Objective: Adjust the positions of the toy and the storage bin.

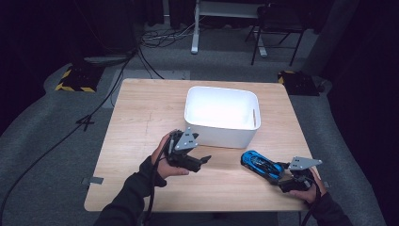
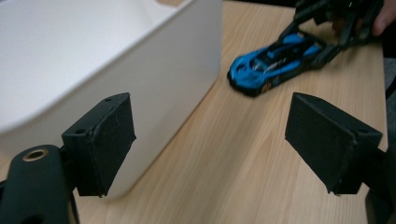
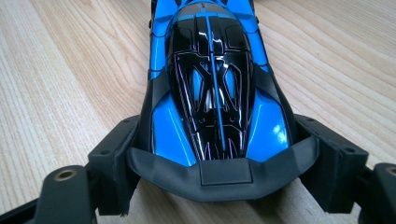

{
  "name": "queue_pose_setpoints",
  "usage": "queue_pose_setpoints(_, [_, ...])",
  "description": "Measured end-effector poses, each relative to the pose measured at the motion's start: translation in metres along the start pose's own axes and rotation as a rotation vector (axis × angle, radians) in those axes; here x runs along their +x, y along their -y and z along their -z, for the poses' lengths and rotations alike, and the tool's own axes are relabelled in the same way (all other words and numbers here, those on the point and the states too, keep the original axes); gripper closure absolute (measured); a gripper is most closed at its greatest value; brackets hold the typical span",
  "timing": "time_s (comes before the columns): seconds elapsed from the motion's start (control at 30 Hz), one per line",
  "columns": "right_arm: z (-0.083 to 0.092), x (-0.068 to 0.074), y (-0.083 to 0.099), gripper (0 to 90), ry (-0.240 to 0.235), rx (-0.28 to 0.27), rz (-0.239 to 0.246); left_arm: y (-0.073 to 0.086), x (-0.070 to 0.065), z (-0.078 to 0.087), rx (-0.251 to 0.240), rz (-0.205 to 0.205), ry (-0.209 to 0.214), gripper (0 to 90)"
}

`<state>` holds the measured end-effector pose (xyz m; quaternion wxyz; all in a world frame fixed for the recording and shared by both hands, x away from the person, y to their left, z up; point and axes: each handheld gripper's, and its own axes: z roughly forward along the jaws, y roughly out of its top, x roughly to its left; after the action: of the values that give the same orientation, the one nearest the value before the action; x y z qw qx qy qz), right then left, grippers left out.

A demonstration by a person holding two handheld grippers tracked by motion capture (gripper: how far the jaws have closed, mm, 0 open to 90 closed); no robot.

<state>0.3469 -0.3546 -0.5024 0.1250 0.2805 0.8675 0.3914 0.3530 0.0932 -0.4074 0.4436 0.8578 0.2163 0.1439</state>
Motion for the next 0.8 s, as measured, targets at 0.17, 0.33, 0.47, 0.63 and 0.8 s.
queue_pose_setpoints(0.17, [0.000,0.000,0.000,23.5,-0.001,-0.005,-0.004,0.038,0.009,0.001,0.083,0.047,-0.053,16.1])
queue_pose_setpoints(0.33, [0.000,0.001,0.000,18.9,0.018,0.005,-0.017,0.070,0.017,0.002,0.163,0.079,-0.083,16.2])
queue_pose_setpoints(0.47, [-0.002,0.000,-0.001,15.9,0.026,0.011,-0.025,0.092,0.019,0.008,0.193,0.115,-0.086,16.4])
queue_pose_setpoints(0.63, [-0.002,0.001,-0.002,15.6,0.022,0.018,-0.023,0.103,0.018,0.011,0.204,0.129,-0.083,16.4])
queue_pose_setpoints(0.8, [-0.005,0.002,-0.004,16.0,0.031,0.017,-0.026,0.121,0.017,0.010,0.240,0.156,-0.069,16.1])
